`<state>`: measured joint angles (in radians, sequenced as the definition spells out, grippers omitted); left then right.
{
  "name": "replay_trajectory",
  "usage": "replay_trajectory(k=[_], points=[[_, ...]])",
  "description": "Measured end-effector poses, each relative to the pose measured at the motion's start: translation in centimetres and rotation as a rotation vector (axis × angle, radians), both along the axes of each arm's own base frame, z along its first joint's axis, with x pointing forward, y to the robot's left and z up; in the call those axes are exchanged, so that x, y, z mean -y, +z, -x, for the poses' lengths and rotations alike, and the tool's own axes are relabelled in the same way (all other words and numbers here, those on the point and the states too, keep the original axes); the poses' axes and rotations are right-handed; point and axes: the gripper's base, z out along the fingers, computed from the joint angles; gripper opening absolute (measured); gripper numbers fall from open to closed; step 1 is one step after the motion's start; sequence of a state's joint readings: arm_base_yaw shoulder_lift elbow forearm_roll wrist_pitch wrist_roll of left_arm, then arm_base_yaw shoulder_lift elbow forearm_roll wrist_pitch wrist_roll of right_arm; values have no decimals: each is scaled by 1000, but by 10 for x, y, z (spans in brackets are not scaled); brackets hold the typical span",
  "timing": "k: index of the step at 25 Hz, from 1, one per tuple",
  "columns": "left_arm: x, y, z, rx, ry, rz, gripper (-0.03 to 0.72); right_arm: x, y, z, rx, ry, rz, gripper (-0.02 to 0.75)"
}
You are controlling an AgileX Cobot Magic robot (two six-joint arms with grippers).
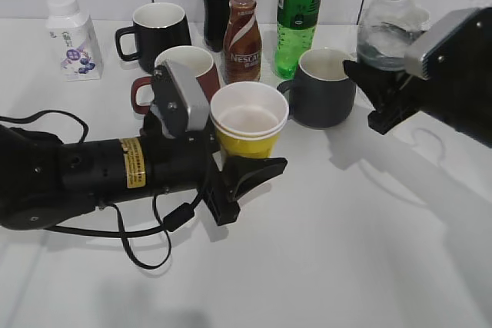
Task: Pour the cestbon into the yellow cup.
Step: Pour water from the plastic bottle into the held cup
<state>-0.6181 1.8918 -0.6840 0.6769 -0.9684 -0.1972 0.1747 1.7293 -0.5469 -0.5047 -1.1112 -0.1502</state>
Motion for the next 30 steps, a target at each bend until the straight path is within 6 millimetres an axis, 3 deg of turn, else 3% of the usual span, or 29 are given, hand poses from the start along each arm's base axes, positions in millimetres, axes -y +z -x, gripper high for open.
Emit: replay_trajectory(k=[4, 12, 30], points=[[2, -5, -4, -10, 8, -29, 437, -7, 6, -6, 52, 43, 70, 462], [10, -10, -15, -39, 8, -38, 437, -40, 17, -16, 165, 120, 286, 462], [11, -11, -11, -61, -42, -52, 437, -39, 21, -21, 424, 99, 617, 462]])
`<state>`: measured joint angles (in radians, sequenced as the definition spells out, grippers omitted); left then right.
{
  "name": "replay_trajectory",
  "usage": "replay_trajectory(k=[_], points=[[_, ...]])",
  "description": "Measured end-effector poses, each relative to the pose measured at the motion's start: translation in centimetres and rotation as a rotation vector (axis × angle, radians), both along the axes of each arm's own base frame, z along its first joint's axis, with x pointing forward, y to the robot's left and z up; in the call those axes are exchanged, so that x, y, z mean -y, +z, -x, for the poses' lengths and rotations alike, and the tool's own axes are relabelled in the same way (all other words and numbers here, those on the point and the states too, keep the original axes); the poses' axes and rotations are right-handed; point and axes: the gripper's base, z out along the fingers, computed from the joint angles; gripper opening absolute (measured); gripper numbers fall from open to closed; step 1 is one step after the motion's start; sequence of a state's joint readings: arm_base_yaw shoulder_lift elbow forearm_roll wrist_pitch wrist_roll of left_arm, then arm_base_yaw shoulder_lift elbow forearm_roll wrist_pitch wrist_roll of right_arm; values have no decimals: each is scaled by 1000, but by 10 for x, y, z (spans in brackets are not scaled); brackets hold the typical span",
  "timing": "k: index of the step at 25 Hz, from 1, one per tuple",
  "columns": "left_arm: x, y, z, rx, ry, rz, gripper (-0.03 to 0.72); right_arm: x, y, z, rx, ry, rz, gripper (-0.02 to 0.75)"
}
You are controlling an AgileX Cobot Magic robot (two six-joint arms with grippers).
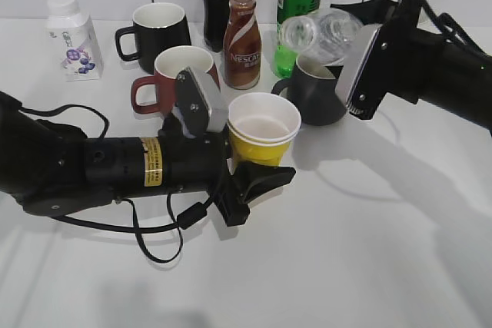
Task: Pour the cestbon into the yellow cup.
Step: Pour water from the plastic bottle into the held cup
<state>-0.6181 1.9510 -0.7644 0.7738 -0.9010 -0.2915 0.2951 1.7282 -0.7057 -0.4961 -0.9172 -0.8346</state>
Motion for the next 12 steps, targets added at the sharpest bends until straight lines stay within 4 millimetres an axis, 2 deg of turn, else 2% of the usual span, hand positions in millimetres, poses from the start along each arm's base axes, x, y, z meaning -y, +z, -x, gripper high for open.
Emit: replay_trajectory(k=[12], points=[[0, 0, 0, -2, 2, 4, 437, -1, 0, 0, 55, 14, 70, 462]])
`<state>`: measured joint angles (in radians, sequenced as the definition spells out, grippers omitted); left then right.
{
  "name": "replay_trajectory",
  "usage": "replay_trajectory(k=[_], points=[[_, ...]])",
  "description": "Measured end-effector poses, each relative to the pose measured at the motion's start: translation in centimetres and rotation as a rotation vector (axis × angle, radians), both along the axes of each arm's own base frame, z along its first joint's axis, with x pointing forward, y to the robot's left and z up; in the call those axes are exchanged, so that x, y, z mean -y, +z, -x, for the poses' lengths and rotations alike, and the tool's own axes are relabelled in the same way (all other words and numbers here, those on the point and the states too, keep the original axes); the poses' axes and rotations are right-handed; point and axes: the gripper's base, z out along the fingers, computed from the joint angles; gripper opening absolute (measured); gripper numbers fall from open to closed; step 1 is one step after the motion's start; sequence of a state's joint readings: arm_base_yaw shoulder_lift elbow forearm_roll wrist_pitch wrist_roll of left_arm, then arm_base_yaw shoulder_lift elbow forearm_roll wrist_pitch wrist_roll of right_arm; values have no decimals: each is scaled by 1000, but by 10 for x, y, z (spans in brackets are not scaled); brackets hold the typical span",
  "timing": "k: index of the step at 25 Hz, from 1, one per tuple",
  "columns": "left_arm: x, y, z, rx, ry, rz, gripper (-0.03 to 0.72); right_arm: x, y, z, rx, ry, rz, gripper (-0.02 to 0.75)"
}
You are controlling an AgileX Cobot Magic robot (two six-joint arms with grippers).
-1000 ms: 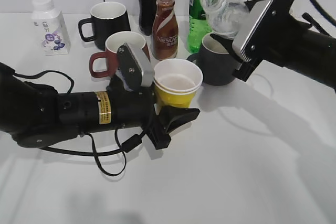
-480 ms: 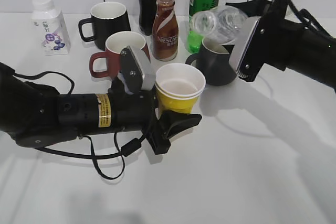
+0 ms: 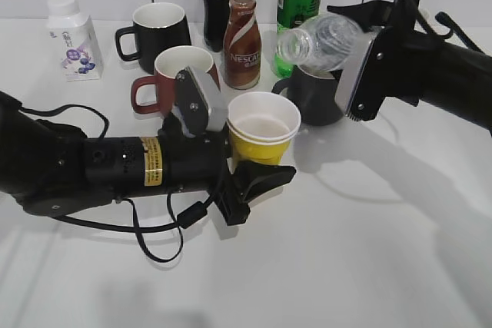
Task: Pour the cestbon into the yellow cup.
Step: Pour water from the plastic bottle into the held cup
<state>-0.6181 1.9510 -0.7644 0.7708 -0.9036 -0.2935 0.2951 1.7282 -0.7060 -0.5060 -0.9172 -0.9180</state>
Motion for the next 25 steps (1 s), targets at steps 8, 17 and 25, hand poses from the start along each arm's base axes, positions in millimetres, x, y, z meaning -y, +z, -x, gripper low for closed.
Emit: replay_trajectory(k=[8, 17, 25], points=[[0, 1, 0, 1, 1, 12, 440, -1, -1, 1, 18, 23, 30, 462], [2, 1, 2, 6, -22, 7, 437, -1, 0, 1, 78, 33, 102, 462], [11, 1, 10, 0, -39, 16, 437, -2, -1, 2, 148, 45, 186, 462]])
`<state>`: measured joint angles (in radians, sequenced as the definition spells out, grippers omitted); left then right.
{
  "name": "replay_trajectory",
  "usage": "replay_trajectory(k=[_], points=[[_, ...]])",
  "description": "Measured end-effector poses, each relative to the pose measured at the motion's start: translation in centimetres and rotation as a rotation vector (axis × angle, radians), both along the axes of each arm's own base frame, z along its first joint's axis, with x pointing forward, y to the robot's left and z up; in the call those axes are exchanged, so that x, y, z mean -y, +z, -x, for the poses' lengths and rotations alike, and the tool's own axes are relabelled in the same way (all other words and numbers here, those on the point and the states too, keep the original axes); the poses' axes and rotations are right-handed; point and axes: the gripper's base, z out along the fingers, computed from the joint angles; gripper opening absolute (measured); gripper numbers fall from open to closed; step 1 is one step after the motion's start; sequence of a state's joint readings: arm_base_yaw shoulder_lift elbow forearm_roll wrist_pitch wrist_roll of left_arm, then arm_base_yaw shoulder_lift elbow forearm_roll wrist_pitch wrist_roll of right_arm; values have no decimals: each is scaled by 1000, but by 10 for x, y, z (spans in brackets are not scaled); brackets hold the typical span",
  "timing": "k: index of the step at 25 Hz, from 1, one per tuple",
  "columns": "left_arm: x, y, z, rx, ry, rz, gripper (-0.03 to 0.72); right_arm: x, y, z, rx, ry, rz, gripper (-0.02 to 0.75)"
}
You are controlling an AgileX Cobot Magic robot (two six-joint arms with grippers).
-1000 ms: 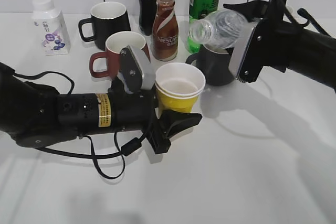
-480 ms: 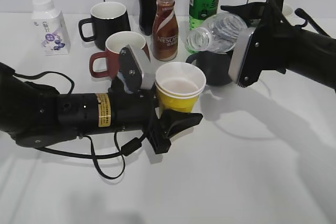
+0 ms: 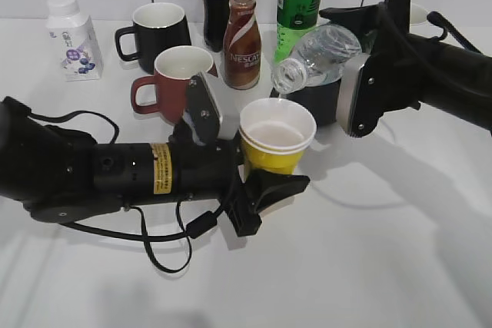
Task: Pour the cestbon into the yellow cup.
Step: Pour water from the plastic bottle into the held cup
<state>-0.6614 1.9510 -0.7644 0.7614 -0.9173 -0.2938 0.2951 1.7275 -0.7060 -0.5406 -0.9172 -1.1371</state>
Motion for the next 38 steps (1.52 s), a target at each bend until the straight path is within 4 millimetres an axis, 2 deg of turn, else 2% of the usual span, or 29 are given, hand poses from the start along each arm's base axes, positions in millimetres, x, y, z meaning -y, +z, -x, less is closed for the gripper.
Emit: replay_trajectory(k=[38], points=[[-1, -1, -1, -8, 19, -10, 437, 0, 0, 0, 93, 17, 108, 462]])
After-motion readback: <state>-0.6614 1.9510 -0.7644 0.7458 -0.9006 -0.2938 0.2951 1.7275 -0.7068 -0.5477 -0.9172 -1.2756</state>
